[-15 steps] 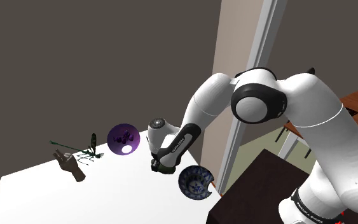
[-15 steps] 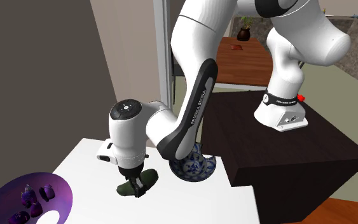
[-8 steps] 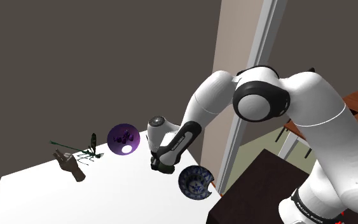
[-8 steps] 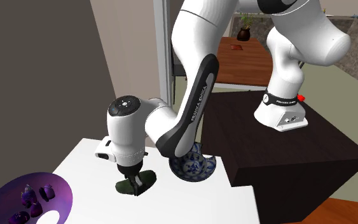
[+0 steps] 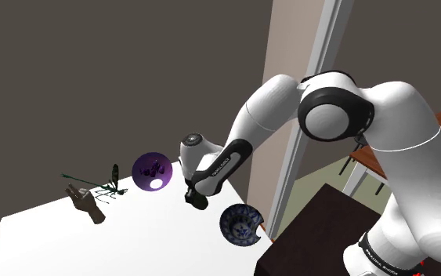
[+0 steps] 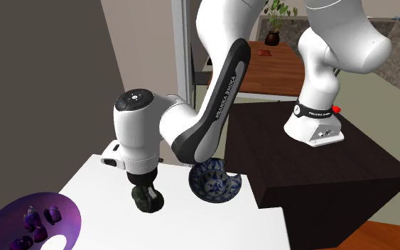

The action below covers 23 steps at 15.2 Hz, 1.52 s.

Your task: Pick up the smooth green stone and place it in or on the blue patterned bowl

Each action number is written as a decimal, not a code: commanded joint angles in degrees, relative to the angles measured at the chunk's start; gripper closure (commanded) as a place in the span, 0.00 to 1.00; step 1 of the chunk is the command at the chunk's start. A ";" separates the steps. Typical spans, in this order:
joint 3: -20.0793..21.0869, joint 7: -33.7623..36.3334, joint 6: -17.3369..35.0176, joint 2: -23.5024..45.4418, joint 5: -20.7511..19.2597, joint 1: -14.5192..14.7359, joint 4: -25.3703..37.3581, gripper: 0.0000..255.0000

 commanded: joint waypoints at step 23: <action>1.87 -0.39 -3.81 -21.27 1.39 -1.05 -17.46 1.00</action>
